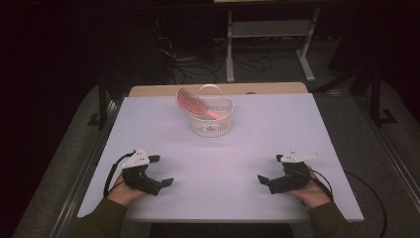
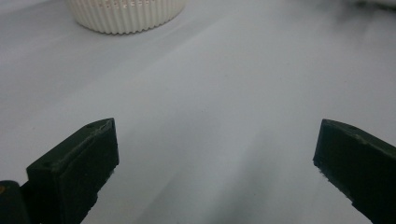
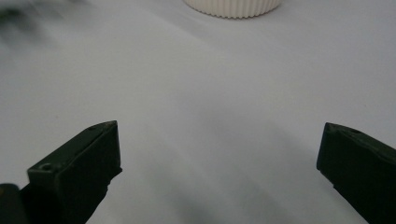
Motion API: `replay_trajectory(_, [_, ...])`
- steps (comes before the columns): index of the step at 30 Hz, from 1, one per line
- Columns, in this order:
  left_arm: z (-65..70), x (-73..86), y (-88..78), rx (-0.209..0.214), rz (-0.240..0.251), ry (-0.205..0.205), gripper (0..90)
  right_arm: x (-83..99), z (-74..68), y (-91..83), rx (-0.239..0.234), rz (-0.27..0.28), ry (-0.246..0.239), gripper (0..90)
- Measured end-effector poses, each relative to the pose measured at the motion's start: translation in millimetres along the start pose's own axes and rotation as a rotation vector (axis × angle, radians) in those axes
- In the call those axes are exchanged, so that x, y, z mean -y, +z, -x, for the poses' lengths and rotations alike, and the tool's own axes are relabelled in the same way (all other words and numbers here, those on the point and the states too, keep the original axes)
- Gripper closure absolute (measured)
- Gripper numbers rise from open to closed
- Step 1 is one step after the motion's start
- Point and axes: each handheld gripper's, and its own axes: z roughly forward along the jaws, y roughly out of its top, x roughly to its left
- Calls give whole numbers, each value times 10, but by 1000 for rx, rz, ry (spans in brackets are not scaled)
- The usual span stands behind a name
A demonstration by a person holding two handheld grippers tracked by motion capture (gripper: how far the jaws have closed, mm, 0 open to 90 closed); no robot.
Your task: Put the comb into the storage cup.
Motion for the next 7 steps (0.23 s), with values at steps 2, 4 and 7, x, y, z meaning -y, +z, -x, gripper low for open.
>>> replay_trajectory(2, [-1,-1,5,1,-2,2,0,2,2,2,0,-1,0,0])
replay_trajectory(4, [1,-2,10,0,-5,3,0,6,4,2,0,-3,1,0])
replay_trajectory(7, [6,-5,12,-4,-7,5,0,9,6,7,2,-4,3,0])
